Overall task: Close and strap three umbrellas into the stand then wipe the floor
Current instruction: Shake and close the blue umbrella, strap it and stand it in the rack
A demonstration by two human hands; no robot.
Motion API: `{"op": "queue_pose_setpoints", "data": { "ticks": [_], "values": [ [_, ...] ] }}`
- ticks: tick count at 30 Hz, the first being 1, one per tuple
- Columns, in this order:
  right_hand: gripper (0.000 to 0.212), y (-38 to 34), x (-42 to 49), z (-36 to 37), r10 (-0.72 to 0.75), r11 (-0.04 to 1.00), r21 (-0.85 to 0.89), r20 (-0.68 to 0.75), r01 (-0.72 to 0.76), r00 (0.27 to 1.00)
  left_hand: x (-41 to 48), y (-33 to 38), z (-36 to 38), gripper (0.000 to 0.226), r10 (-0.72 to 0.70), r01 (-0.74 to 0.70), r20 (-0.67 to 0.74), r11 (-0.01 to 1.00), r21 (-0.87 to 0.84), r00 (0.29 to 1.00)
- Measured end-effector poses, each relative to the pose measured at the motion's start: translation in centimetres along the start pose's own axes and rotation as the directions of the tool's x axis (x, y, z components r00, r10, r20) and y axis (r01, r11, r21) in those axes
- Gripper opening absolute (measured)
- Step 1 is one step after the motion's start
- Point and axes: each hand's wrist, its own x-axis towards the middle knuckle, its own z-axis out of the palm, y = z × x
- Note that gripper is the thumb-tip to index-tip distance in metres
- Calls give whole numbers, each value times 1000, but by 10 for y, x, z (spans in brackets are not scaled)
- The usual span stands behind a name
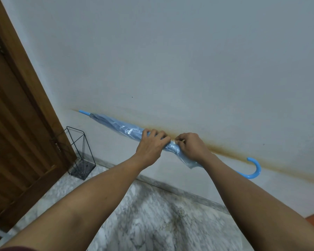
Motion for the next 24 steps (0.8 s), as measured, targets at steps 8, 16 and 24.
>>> {"op": "queue_pose_setpoints", "data": {
  "ticks": [8,16,24],
  "values": [
    [22,-6,-4,-7,-61,997,-44,67,65,996,1,-3,7,36,-53,51,-15,996,-67,998],
    [5,-8,-1,9,-173,905,-395,-7,156,985,11,0,9,26,-125,119,-32,981,-152,992],
    [48,-4,7,19,-347,853,-465,-169,236,923,16,-13,20,27,-226,255,138,934,-249,964]
  ]
}}
